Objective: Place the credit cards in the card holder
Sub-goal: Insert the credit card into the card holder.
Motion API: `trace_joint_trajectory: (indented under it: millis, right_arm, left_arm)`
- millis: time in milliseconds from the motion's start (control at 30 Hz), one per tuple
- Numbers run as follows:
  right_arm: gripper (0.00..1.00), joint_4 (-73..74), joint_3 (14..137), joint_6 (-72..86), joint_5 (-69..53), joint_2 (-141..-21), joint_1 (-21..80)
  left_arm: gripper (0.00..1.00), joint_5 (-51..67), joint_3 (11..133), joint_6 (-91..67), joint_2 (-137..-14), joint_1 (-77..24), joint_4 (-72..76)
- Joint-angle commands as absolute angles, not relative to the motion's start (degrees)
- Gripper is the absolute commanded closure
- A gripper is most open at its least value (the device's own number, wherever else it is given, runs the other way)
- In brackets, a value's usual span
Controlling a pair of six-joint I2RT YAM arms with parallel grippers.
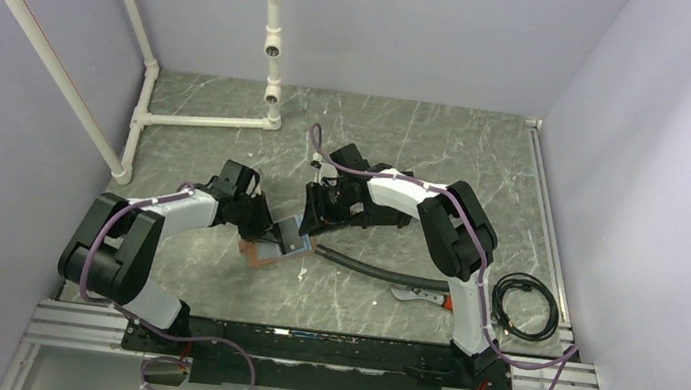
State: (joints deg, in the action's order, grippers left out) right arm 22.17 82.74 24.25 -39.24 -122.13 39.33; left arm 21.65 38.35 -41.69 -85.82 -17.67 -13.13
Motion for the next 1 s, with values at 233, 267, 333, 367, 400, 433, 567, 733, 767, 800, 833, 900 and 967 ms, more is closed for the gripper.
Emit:
trace_joint_trajectory:
  millis: [233,267,333,367,400,433,567,733,767,800,833,900,967]
  right_arm:
    - [0.62,21.79,83.23,23.73,-39.08,-118.77,39.55]
    - [0.62,21.8,83.3,23.73,-39.11,-118.68,39.55]
    - [0.62,21.8,83.28,23.73,-39.11,-118.63,39.55]
    - [0.62,21.72,83.19,23.73,-39.11,-118.65,39.55]
    - [0.62,21.63,83.15,23.73,-39.25,-118.65,39.55]
    - [0.62,21.62,83.08,23.72,-39.28,-118.64,39.55]
    - [0.62,21.19,82.62,23.9,-39.59,-118.56,39.64]
    - [0.62,20.76,82.82,23.91,-40.05,-119.3,39.88]
    - [0.62,20.7,82.94,23.97,-40.18,-119.53,40.03]
    - [0.63,20.62,83.09,23.97,-40.5,-119.87,40.22]
    - [0.63,20.45,83.18,24.06,-40.58,-120.15,40.39]
    - [0.64,20.23,83.52,24.23,-40.92,-120.41,40.79]
    - [0.65,19.92,83.71,24.5,-41.28,-120.6,40.87]
  left_arm:
    - [0.7,19.73,38.35,-43.43,-78.07,-17.75,-15.31]
    - [0.7,19.43,38.47,-43.54,-77.83,-17.75,-15.7]
    - [0.71,18.54,38.54,-43.86,-78.11,-17.75,-16.24]
    - [0.71,17.94,38.69,-44.0,-78.55,-17.75,-16.92]
    - [0.7,17.57,38.83,-44.08,-79.02,-17.75,-17.26]
    - [0.68,17.16,38.97,-44.23,-79.63,-17.75,-17.51]
    - [0.6,17.7,38.9,-44.94,-82.45,-17.75,-15.86]
    - [0.62,22.74,37.77,-46.09,-85.8,-17.8,-7.67]
    - [0.63,24.05,37.66,-46.51,-86.27,-17.84,-5.65]
    - [0.65,25.58,37.59,-46.97,-86.46,-17.92,-3.63]
    - [0.66,26.61,37.35,-47.4,-86.31,-18.11,-1.32]
    - [0.66,26.52,36.58,-48.2,-84.78,-18.91,2.87]
    - [0.66,25.99,36.16,-47.97,-82.84,-19.55,3.82]
